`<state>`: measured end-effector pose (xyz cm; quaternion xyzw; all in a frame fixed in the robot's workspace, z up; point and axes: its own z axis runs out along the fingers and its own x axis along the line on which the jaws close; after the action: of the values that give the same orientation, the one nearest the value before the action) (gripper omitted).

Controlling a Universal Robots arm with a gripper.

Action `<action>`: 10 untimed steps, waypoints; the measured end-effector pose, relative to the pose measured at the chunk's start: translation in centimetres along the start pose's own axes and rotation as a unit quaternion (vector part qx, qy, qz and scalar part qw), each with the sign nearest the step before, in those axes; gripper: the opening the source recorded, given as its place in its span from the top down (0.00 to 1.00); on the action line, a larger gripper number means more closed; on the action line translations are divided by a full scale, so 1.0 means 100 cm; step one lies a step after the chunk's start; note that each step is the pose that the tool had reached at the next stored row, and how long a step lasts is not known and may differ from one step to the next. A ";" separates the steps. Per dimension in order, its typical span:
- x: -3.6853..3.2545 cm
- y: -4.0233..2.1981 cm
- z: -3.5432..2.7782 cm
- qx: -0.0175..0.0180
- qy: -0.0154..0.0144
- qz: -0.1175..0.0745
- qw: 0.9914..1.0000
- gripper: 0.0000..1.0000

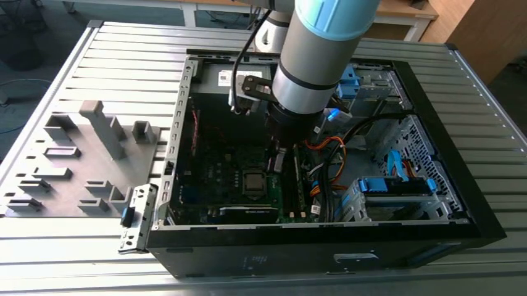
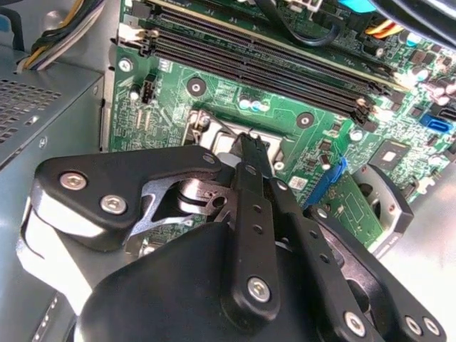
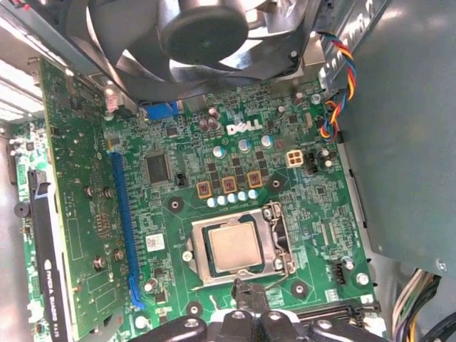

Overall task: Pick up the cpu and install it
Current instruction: 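Install the first cpu locking lever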

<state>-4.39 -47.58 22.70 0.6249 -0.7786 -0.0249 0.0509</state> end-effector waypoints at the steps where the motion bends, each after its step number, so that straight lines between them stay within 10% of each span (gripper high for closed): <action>1: 0.0000 0.0000 0.0000 0.000 0.000 0.000 1.000 0.89; 10: 0.0037 -0.0011 0.0023 0.000 0.000 0.000 1.000 0.89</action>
<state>-4.39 -47.97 22.49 0.6249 -0.7786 -0.0247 0.0510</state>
